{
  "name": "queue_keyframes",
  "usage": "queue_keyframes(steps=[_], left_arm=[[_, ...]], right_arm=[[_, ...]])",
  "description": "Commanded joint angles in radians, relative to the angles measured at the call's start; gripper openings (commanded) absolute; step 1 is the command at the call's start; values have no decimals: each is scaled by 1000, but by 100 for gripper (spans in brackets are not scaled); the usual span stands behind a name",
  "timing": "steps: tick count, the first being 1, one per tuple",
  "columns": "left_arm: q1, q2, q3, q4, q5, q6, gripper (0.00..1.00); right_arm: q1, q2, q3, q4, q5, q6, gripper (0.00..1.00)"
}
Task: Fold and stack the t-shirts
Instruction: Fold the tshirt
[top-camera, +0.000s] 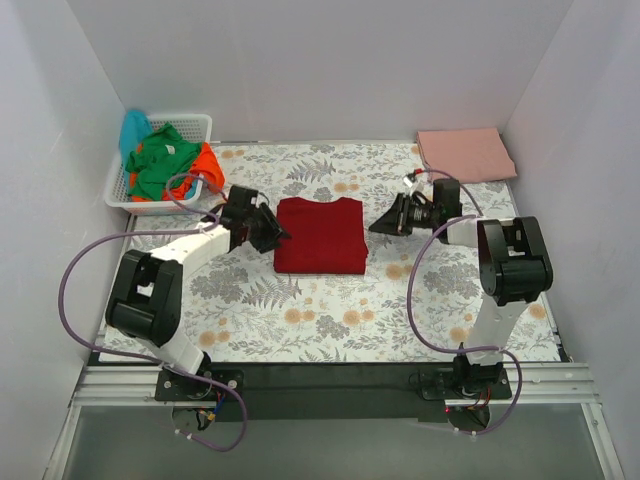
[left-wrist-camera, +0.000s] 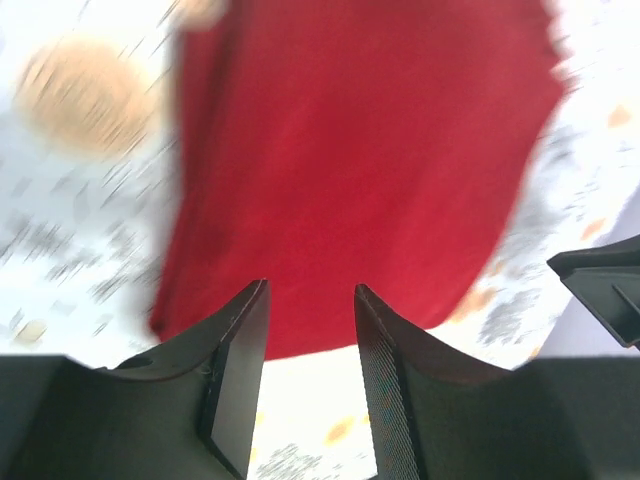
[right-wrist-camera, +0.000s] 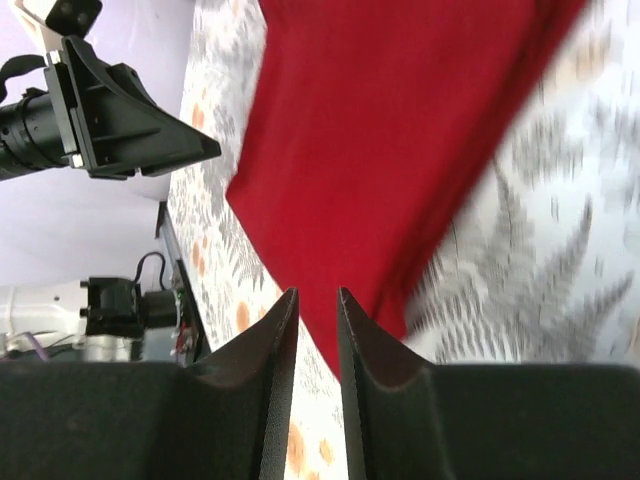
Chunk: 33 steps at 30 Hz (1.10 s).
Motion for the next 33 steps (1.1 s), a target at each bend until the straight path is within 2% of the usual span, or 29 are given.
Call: queue_keyframes(steps=[1, 5, 9, 14, 17, 20, 24, 29, 33], left_arm=[[21, 48, 136, 4, -39, 45, 39], [50, 200, 306, 35, -22, 56, 38], [71, 399, 443, 50, -19, 76, 28], [126, 541, 502, 47, -24, 42, 19], [156, 590, 488, 47, 25, 7, 16], [157, 595, 457, 50, 51, -4, 16], [157, 540, 430, 56, 70, 11, 21], [157, 409, 411, 53, 84, 31, 37], [154, 230, 338, 49, 85, 22, 42]], right_arm=[[21, 28, 160, 4, 35, 35, 29], [70, 134, 318, 7, 64, 78, 29], [93, 252, 453, 7, 104, 126, 29], [105, 418, 559, 8, 160, 156, 29], [101, 505, 599, 7, 179, 175, 29], [91, 545, 613, 6, 183, 183, 29], [85, 486, 587, 3, 176, 170, 29], [96, 309, 472, 4, 160, 147, 29], [133, 149, 343, 4, 147, 118, 29]])
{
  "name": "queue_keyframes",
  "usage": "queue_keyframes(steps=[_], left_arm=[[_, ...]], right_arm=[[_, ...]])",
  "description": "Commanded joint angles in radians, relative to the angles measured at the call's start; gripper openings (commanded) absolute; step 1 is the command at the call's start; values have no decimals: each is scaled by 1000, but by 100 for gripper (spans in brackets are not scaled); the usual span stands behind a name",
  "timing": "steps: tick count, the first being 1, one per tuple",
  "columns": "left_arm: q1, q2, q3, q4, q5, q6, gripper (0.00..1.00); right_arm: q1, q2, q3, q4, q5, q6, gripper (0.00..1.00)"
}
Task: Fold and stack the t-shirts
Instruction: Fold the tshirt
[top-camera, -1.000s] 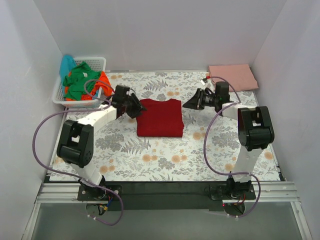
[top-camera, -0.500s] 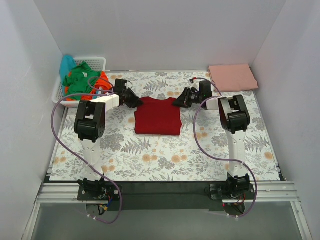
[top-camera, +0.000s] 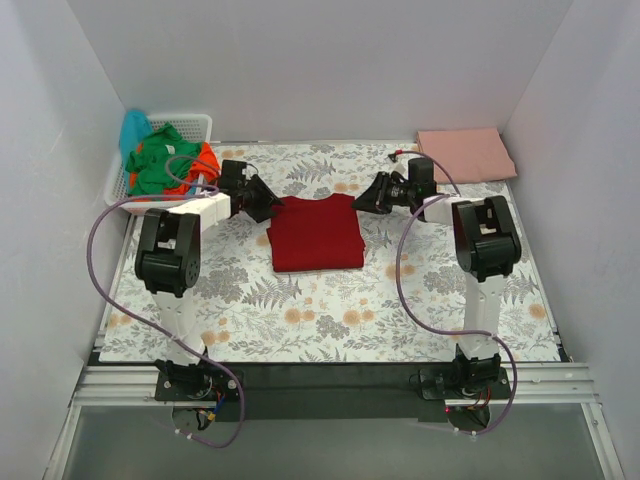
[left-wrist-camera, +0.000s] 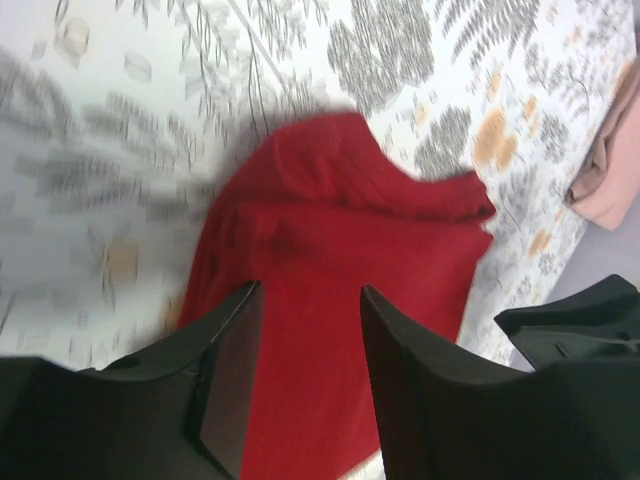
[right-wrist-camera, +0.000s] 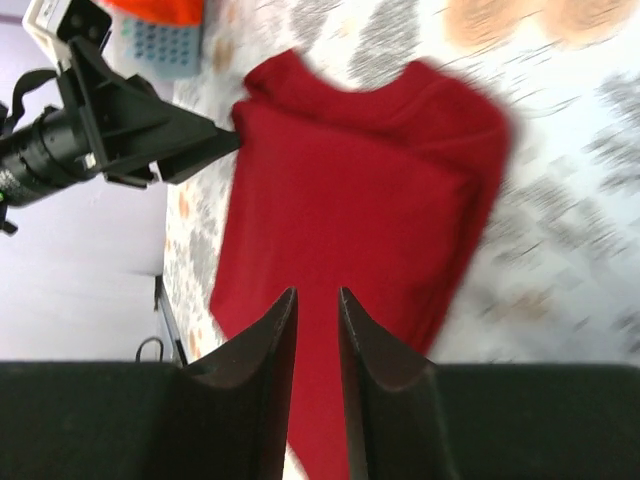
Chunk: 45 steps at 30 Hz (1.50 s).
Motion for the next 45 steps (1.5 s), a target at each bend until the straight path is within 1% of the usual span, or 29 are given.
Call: queue_keyframes(steps=[1, 2, 3, 5, 7, 10, 13, 16, 19, 23, 24, 26, 27, 29, 30, 31, 32, 33, 34, 35, 36, 37, 38, 39, 40, 41, 42, 44, 45], left_arm=[[1, -214, -77, -41, -12, 7, 43], [-1, -242, -103, -44, -7, -2, 43], [-5, -274, -160, -52, -9, -8, 43], [-21, -368, -226, -69, -9, -15, 42], [-44, -443, -332, -68, -16, -19, 37], [-73, -488, -447, -66, -10, -22, 30], [-88, -485, -536, -49, -21, -31, 25], [-88, -457, -591, -22, -59, -56, 20], [-88, -429, -637, -15, -107, -88, 17], [-88, -495, -679, -35, -168, -97, 17], [-88, -547, -674, -46, -183, -91, 18], [-88, -595, -650, -103, -211, -59, 23], [-88, -615, -612, -123, -238, -44, 29], [-96, -665, -567, -175, -265, -6, 36], [-117, -676, -520, -205, -283, 36, 45], [-134, -687, -490, -218, -324, 56, 49], [-156, -686, -464, -230, -344, 77, 53], [-213, -679, -438, -242, -366, 131, 58], [-244, -669, -385, -259, -407, 154, 61], [-277, -632, -363, -267, -415, 185, 62], [-342, -612, -337, -270, -421, 235, 63], [-375, -589, -297, -273, -442, 263, 63], [-410, -536, -276, -275, -462, 287, 63], [-488, -508, -256, -273, -481, 316, 63], [-524, -476, -236, -273, -505, 379, 63], [-559, -447, -190, -273, -568, 405, 63], [-624, -384, -165, -272, -588, 441, 64], [-677, -321, -87, -272, -657, 537, 64], [-720, -254, -58, -272, -677, 568, 64]], right_arm=[[40, -171, -92, 22, -21, -48, 29], [47, -194, -154, 22, -26, -52, 29], [53, -215, -182, 23, -30, -57, 29], [76, -261, -242, 23, -47, -71, 29], [104, -281, -308, 23, -57, -81, 29], [132, -277, -373, 25, -52, -109, 29], [135, -257, -411, 26, -37, -134, 29], [129, -229, -434, 25, -12, -193, 28], [109, -199, -466, 28, -15, -218, 28], [84, -241, -509, 22, -5, -238, 27], [81, -284, -515, 20, -1, -238, 27], [77, -333, -520, -3, 20, -250, 28], [75, -382, -514, -64, 37, -261, 29], [72, -430, -499, -147, 130, -322, 32], [69, -474, -476, -256, 170, -353, 33], [63, -496, -470, -293, 242, -374, 35], [57, -520, -468, -325, 276, -400, 36], [49, -568, -468, -345, 307, -410, 38], [35, -594, -470, -410, 375, -416, 46], [31, -620, -474, -432, 412, -436, 50], [23, -671, -476, -452, 445, -442, 55], [12, -695, -482, -495, 510, -448, 63], [5, -717, -485, -512, 532, -451, 67], [-5, -753, -485, -533, 542, -453, 69], [-35, -769, -492, -564, 536, -448, 71], [-54, -784, -499, -575, 528, -447, 72], [-90, -813, -506, -584, 523, -439, 73], [-126, -840, -537, -610, 522, -433, 75], [-159, -869, -549, -615, 522, -427, 78]])
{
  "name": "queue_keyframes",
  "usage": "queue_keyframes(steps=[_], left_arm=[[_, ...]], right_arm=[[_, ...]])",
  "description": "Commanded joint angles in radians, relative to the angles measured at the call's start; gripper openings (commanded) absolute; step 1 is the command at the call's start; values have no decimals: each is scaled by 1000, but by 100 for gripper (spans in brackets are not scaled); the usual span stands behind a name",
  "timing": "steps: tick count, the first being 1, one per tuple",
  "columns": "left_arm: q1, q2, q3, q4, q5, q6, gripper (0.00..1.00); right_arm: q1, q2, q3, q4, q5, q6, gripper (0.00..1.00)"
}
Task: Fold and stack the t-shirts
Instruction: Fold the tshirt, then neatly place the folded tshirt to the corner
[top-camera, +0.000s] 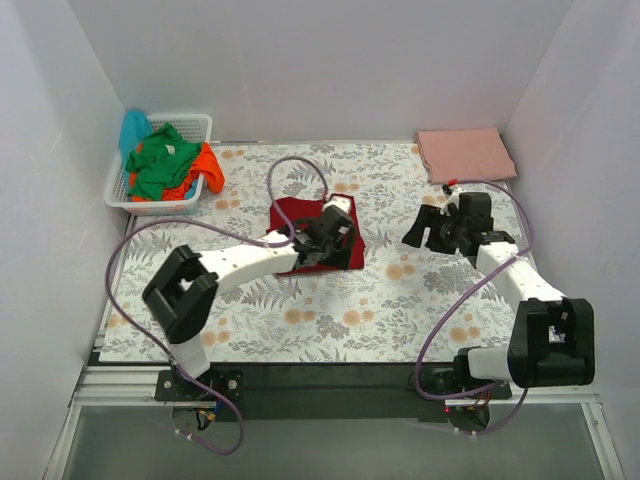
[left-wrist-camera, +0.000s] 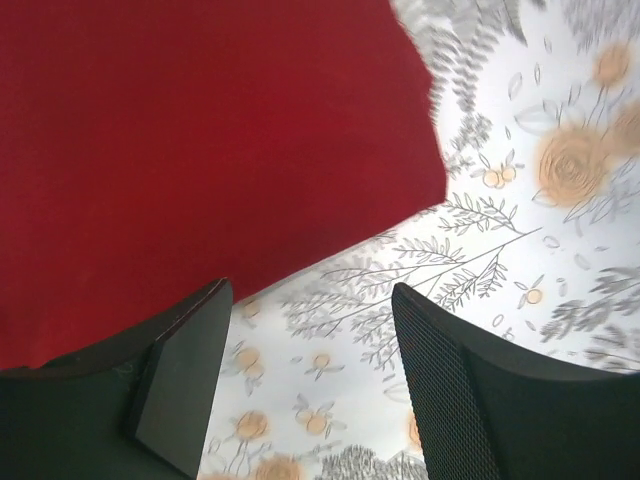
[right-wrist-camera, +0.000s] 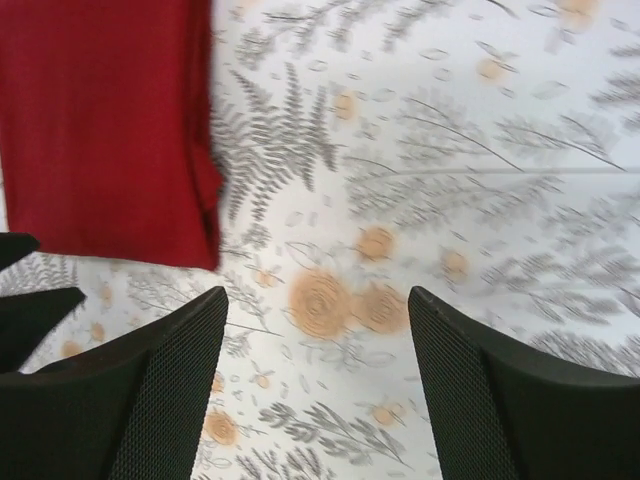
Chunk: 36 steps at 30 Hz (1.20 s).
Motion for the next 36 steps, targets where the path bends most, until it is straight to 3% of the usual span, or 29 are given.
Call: queue_keyframes(steps=[1, 7, 18, 22, 25, 26, 31, 36], left_arm=[[-101, 118, 107, -36, -167, 208, 64], [-198, 330, 259, -35, -270, 366, 64], [-252, 493, 370, 1, -397, 457, 56], [-250, 518, 370, 5, -425, 469, 45], [-252, 513, 361, 4, -425, 466, 16], [-252, 507, 355, 4, -427, 460, 0], [-250, 397, 318, 10, -395, 408, 0], [-250, 311, 284, 10, -356, 356, 0]], right_arm=[[-68, -64, -42, -95, 37, -9, 80], [-108, -158, -124, -97, 34, -4, 94], [-138, -127, -176, -66, -61, 10, 95], [-138, -121, -199, -37, -107, 17, 94], [-138, -106, -211, 0, -140, 39, 94], [-138, -95, -220, 35, -146, 53, 94], [-136, -38, -275, 253, -239, 232, 96], [-83, 134, -251, 454, -305, 364, 98]])
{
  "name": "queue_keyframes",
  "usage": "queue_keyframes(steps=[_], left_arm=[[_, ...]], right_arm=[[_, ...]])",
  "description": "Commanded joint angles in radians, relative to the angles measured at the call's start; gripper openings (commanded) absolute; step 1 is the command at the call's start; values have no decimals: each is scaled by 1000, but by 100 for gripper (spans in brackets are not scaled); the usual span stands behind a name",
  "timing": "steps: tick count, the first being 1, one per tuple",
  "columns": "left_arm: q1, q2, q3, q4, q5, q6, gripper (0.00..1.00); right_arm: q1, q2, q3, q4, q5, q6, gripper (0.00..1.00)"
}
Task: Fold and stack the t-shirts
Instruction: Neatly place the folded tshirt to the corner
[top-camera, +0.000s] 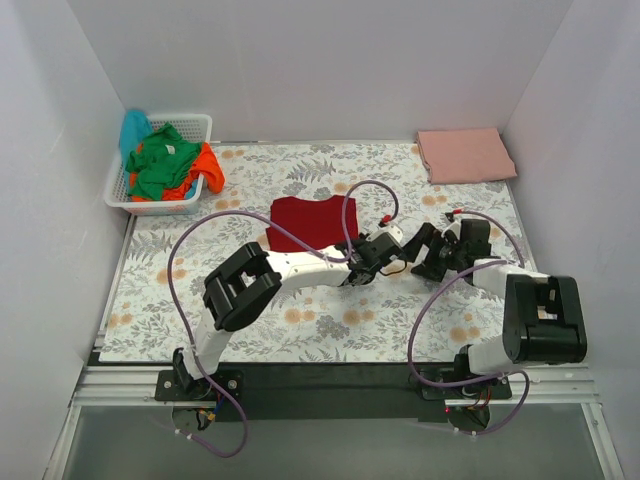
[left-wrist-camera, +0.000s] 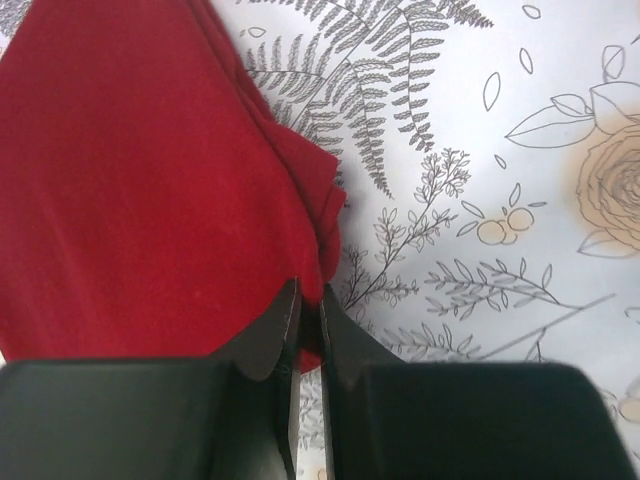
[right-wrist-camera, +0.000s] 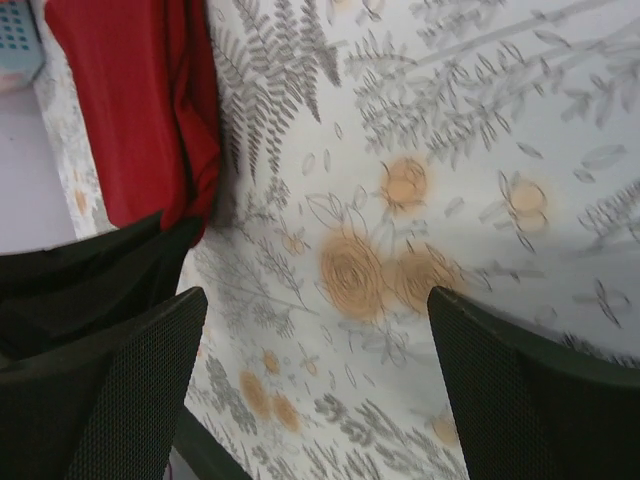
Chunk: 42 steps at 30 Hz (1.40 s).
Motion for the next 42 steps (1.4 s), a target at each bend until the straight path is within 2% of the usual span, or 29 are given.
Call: queue_keyframes(steps=[1, 7, 14, 17, 23, 24, 26, 27, 29, 33, 34, 38, 39, 40, 41, 42], left_arm=[[3, -137, -27, -2, 35, -59, 0], [3, -166, -36, -2, 55, -73, 0], [2, -173, -36, 0, 63, -89, 0], [3, -169, -33, 0, 66, -96, 0], [2, -157, -18, 3, 78, -110, 2], [2, -154, -15, 3, 80, -115, 6], [3, -147, -11, 0, 75, -118, 13], [3, -147, -8, 1, 69, -124, 16], [11, -152, -8, -5, 69, -136, 29], [32, -180, -10, -22, 97, -173, 56], [39, -190, -24, -22, 100, -185, 67], [127, -262, -62, -62, 127, -237, 76], [155, -293, -67, -83, 139, -251, 77], [290, -366, -118, -114, 162, -307, 80], [292, -367, -143, -114, 172, -308, 82], [330, -399, -177, -108, 179, -319, 83]], right_arm=[[62, 81, 20, 228, -47, 137, 98], [188, 234, 91, 390, -9, 276, 98], [299, 434, 195, 471, 8, 375, 96], [320, 480, 223, 486, 0, 389, 89], [333, 515, 240, 486, -35, 356, 56], [331, 517, 243, 486, -41, 345, 42], [330, 522, 247, 483, -50, 313, 24], [328, 522, 253, 483, -58, 305, 10], [323, 528, 261, 479, -60, 274, 1], [285, 540, 296, 439, -79, 202, 1], [274, 548, 328, 419, -83, 179, 1], [218, 569, 483, 152, -67, -17, 1], [208, 575, 521, 76, -25, -66, 1], [189, 606, 721, -134, 85, -302, 1], [188, 606, 723, -189, 86, -304, 1], [182, 615, 773, -240, 168, -357, 1]])
